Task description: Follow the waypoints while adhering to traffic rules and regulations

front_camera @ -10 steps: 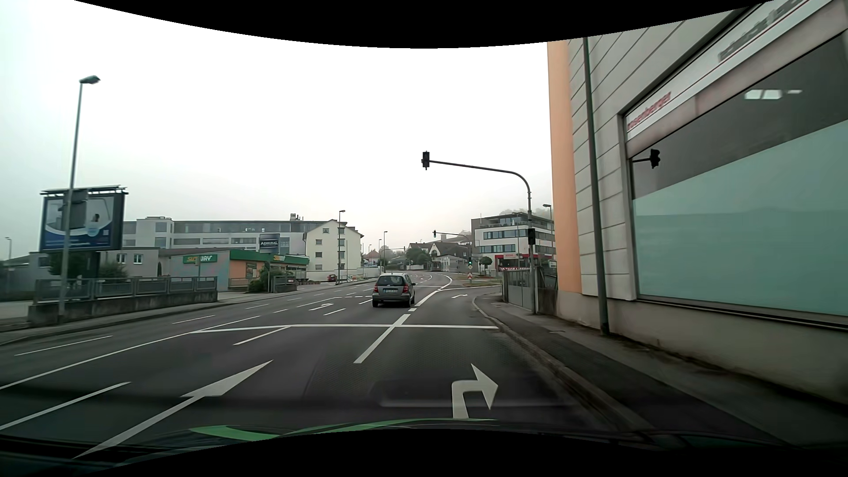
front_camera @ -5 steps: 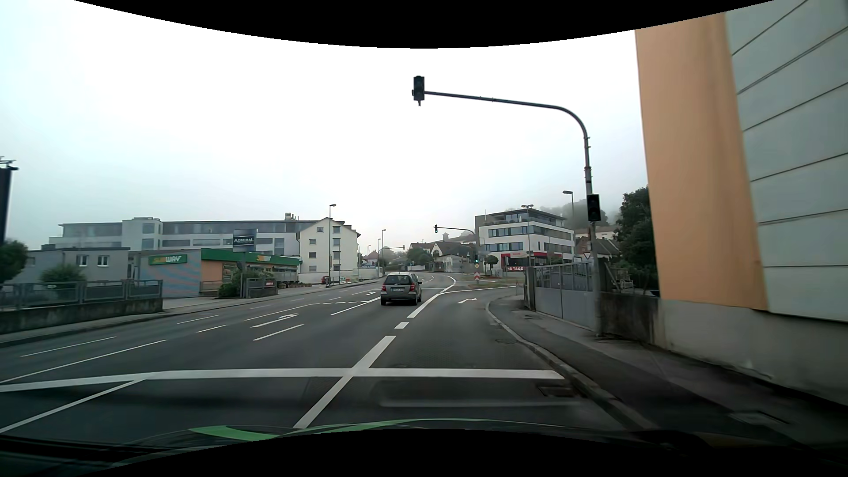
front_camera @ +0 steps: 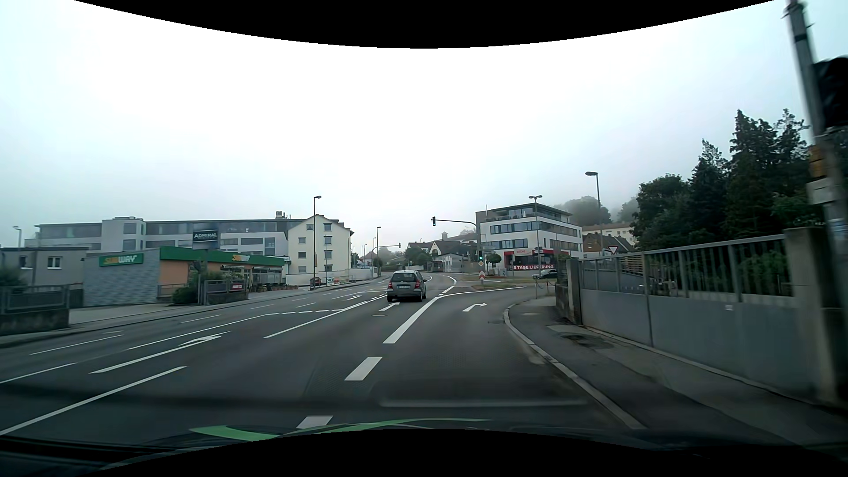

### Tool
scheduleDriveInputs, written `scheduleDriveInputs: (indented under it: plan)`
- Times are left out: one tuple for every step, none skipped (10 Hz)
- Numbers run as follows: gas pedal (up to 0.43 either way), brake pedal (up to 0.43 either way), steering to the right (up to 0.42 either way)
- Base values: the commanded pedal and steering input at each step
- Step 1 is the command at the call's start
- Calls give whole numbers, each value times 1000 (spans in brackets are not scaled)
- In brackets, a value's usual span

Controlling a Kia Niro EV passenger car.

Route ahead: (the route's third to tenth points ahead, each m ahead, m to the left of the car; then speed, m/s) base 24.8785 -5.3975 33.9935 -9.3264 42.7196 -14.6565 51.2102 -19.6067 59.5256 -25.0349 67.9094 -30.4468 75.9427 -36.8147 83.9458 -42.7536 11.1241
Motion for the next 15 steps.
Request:
scheduleDriveInputs:
  plan:
    - [0,183,6]
    - [0,183,9]
    - [0,189,14]
    - [0,189,18]
    - [0,183,22]
    - [0,183,27]
    - [0,183,31]
    - [0,189,38]
    - [0,189,49]
    - [0,183,59]
    - [0,183,71]
    - [0,159,80]
    - [0,0,85]
    - [0,0,94]
    - [0,0,103]
